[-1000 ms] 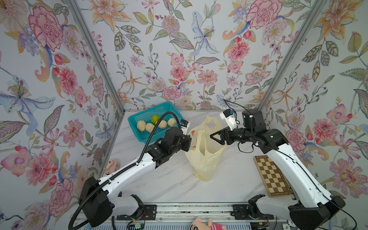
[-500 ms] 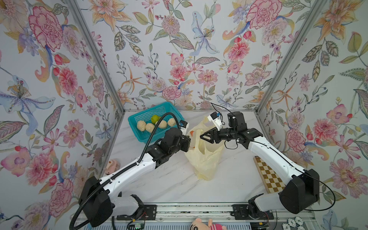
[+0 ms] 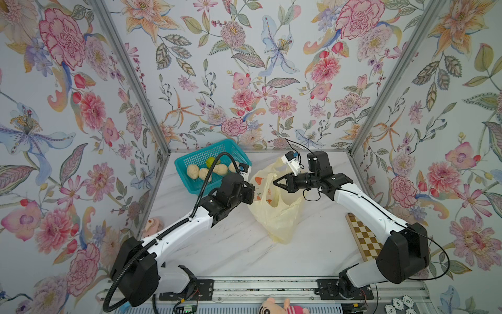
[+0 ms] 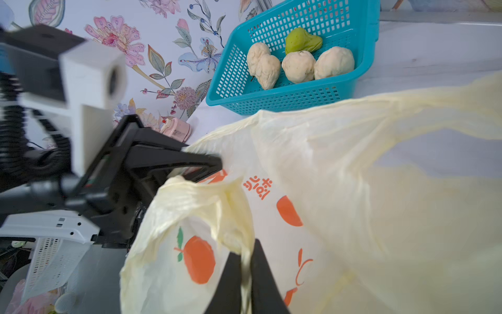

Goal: Place the pears into plastic bags & tie knots
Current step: Pick up the plastic bag at the center of the board.

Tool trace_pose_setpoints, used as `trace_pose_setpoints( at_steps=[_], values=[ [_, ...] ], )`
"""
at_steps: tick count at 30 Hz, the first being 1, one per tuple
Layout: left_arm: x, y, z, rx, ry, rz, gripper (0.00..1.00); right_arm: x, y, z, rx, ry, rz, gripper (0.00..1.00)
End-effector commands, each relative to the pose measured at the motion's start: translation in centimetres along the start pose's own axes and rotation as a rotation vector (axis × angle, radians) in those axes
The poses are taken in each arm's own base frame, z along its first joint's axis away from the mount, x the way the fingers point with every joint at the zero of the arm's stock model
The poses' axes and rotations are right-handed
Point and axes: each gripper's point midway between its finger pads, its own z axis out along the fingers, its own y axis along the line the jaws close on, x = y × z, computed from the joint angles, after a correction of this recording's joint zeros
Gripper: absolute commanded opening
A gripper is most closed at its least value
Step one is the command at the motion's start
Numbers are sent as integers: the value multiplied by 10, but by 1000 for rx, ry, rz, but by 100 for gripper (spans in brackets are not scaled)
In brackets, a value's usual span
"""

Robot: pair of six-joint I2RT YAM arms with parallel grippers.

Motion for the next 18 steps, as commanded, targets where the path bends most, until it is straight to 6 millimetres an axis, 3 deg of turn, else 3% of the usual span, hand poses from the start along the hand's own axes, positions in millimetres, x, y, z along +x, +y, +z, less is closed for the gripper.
trace_pose_setpoints(
  at_steps=[1,4,8,12,15,18],
  values=[
    [8,12,12,-19,31,-45,0,-24,35,-28,-16,-103,-107,4],
    [11,20,20,-61,74,-41,0,-24,56,-40,45,-170,-238,0],
    [15,27,26,-82,97,-48,0,5,104,-47,-34,-196,-501,0],
    [19,36,28,-101,114,-65,0,59,154,-55,-240,-172,-788,0],
    [19,43,27,-116,118,-76,0,103,168,-60,-344,-109,-917,0],
    [17,50,25,-128,114,-93,0,144,171,-56,-415,-3,-961,0]
  ],
)
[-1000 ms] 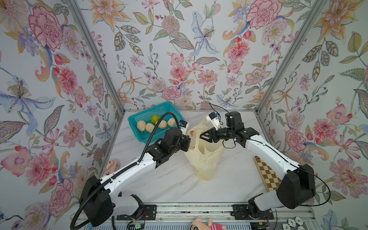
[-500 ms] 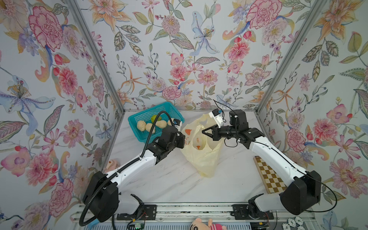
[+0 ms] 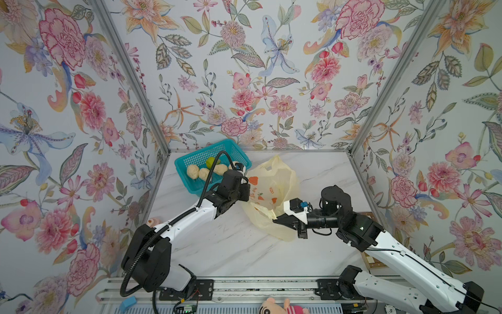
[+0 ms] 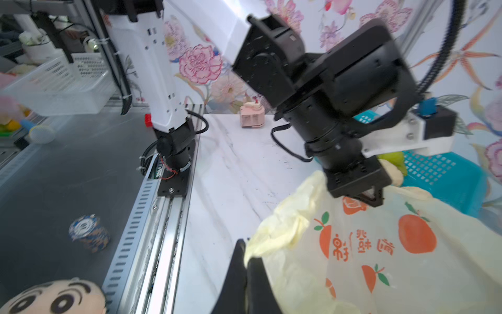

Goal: Place the pears into plastic bags & tie knots
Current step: Pick up the plastic bag at the center of the board.

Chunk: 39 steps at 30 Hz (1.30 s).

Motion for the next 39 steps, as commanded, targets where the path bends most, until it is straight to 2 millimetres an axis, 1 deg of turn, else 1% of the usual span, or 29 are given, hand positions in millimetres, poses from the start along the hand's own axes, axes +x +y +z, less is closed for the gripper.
trace_pose_setpoints(
  at_steps=[1,4,7,8,10,14,18,23,24,25,26,28,29,30,31,33,35,37,39],
  values=[
    [-7,12,-2,-30,2,-30,0,26,41,5,-162,60,-121,0],
    [-12,15,-4,-35,-8,-39,0,57,65,18,-259,167,-91,0],
    [-17,14,-6,-33,-18,-46,0,88,91,30,-353,289,-69,0],
    [-19,14,-7,-34,-22,-47,0,97,96,32,-372,327,-64,0],
    [-23,15,-10,-39,-32,-49,0,120,103,34,-388,424,-53,0],
    [-29,19,-16,-47,-50,-56,0,152,106,28,-399,584,-28,0],
    [-39,22,-23,-43,-75,-66,0,175,113,22,-430,700,-12,0],
    [-48,23,-30,-35,-98,-72,0,191,121,12,-473,820,-9,0],
    [-48,23,-31,-33,-99,-73,0,191,122,11,-479,825,-7,0],
    [-50,23,-32,-32,-103,-74,0,190,123,10,-483,821,-4,0],
    [-49,22,-32,-28,-101,-72,0,183,122,11,-482,797,-4,0],
    [-49,18,-34,-8,-103,-77,0,162,117,13,-461,717,-8,9],
    [-49,16,-35,3,-105,-83,0,147,113,16,-440,660,-7,21],
    [-49,15,-36,12,-109,-88,0,130,107,18,-407,603,1,42],
    [-49,13,-38,20,-117,-92,0,116,101,19,-373,554,5,51],
    [-50,10,-41,37,-133,-99,0,85,84,20,-284,443,18,67],
    [-50,8,-43,48,-137,-101,0,59,65,19,-179,361,38,72],
    [-49,6,-45,53,-140,-97,0,35,44,14,-74,295,82,74],
    [-49,4,-46,59,-144,-97,0,9,19,6,33,233,164,76]
  ],
)
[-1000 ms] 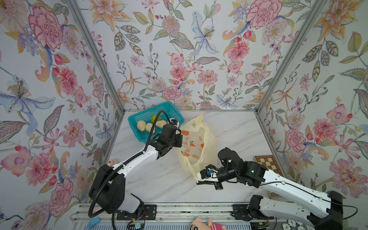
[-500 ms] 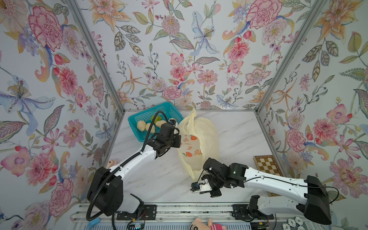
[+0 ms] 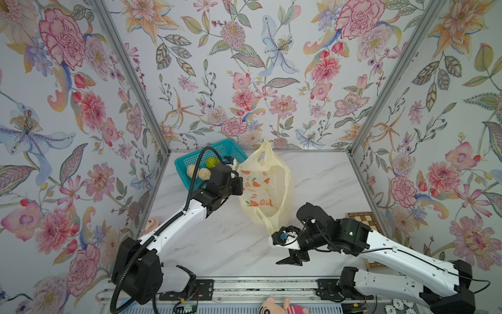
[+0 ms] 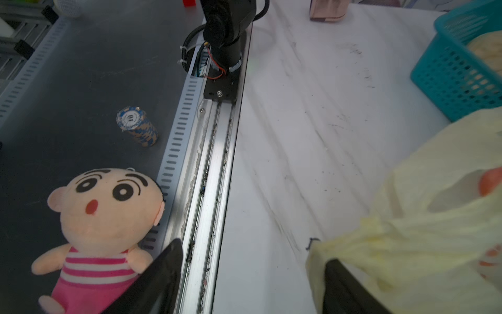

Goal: Place the pears into plastic bags & tie knots
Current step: Pick up the plastic bag at the center of the board.

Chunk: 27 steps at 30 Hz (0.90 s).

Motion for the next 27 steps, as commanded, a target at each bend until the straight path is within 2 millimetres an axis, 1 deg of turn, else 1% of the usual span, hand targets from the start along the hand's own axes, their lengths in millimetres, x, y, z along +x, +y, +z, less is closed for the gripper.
trace_pose_setpoints(
  at_steps=[1,3,5,8,10,12,13,14,15,16,18,21,22,24,27],
  values=[
    [-11,-4,-7,13,-46,-13,0,-42,-34,-28,136,-135,191,76],
    [-12,-5,-8,17,-51,-12,0,-58,-58,-44,215,-183,308,76],
    [-13,-6,-9,18,-52,-6,0,-69,-78,-57,264,-224,420,76],
    [-13,-3,-9,6,-49,2,0,-77,-101,-77,312,-283,571,76],
    [-11,-3,-8,2,-45,6,0,-86,-92,-80,198,-328,578,76],
    [-9,-2,-5,-2,-40,8,0,-98,-66,-80,-2,-375,545,78],
    [-10,-2,-5,-2,-39,10,0,-101,-52,-79,-93,-380,521,83],
    [-10,-2,-4,-5,-38,13,0,-102,-41,-78,-157,-375,509,91],
    [-10,-2,-3,-6,-35,17,0,-98,-41,-78,-147,-357,518,95],
    [-10,-1,-2,-9,-35,19,0,-92,-49,-77,-84,-335,529,95],
    [-11,-1,-2,-11,-35,26,0,-72,-83,-81,167,-283,569,97],
    [-12,-2,-2,-9,-35,30,0,-44,-131,-101,508,-227,648,98],
    [-13,-2,-2,-9,-35,31,0,-40,-139,-105,558,-218,664,98],
    [-12,-2,-2,-11,-34,35,0,-39,-147,-110,588,-212,680,99],
    [-12,-1,-2,-15,-33,40,0,-47,-148,-110,534,-238,704,100]
  ],
)
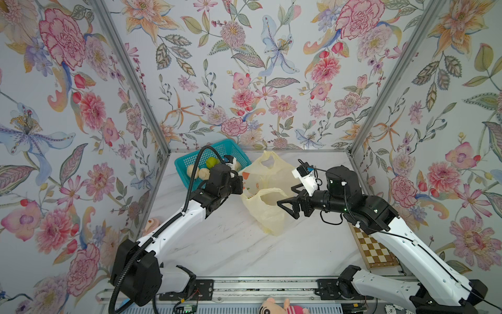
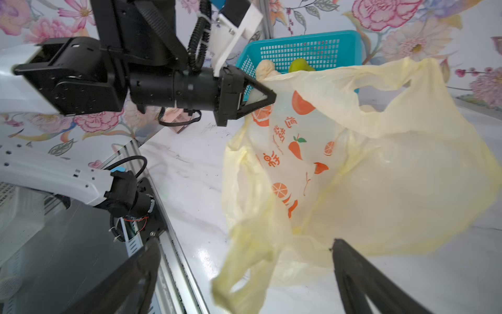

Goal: Place the pears into plastic bags & tie knots
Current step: Pick up the plastic bag at the center of the board.

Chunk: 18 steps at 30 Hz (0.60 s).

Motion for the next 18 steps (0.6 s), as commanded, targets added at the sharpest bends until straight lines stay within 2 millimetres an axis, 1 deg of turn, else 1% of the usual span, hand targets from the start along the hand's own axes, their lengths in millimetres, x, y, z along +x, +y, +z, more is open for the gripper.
trace_pose_setpoints(
  at_steps=[1,2,3,7,9,11,14,16,18],
  values=[
    [-7,1,0,-20,-13,26,0,-15,-11,-5,45,-25,51,100],
    [-6,2,1,-23,-9,28,0,-18,-11,-6,37,-29,62,99],
    [-6,2,1,-24,-9,29,0,-22,-17,-9,55,-43,73,99],
    [-5,2,2,-22,-5,28,0,-31,-59,-21,214,-91,163,99],
    [-5,-1,1,-13,-7,29,0,-27,-84,-20,267,-84,249,93],
    [-8,-4,0,-3,-16,33,0,-18,-110,-13,305,-50,338,86],
    [-11,-9,-2,17,-24,35,0,-7,-140,2,348,-1,410,82],
    [-12,-12,-3,30,-28,35,0,0,-155,16,345,42,440,79],
    [-12,-14,-3,39,-28,38,0,4,-162,32,309,81,460,75]
  ],
)
